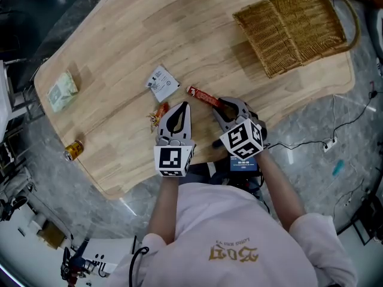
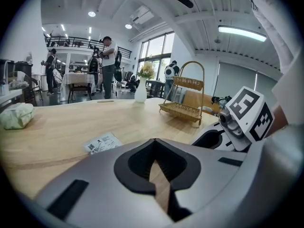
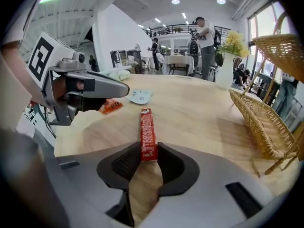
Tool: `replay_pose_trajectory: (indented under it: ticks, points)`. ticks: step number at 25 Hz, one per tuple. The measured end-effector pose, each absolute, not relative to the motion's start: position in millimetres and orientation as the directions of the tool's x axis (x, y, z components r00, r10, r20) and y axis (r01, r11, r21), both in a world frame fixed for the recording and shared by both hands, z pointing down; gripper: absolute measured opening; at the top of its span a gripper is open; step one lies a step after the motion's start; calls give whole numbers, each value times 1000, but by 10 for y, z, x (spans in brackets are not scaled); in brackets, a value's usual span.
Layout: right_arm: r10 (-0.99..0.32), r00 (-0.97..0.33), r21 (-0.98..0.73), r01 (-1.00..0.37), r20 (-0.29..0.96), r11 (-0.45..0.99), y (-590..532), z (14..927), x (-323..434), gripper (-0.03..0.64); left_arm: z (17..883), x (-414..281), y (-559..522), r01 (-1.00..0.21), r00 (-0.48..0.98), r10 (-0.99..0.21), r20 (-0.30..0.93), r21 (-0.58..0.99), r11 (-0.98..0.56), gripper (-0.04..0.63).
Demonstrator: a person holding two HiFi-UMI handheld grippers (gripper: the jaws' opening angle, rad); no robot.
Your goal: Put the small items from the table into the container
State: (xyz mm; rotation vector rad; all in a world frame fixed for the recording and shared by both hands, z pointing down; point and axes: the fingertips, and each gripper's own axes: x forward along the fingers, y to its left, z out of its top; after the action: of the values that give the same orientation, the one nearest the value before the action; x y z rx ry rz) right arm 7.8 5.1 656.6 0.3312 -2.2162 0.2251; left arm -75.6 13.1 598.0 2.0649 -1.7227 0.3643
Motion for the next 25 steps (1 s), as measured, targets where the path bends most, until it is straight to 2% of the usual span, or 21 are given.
replay_pose_trajectory:
  ticks: [12,25]
  points:
    - [-261,-657,-60,-424,707,904,-108,6011,78,123,5744,-774,44,-981,189,-889,417,128,-148,5]
    - [-406,-718,-34,-512,566,858,-320,5030,264,123,4885,-542,-133,-975,216,-930,296,22,-220,5]
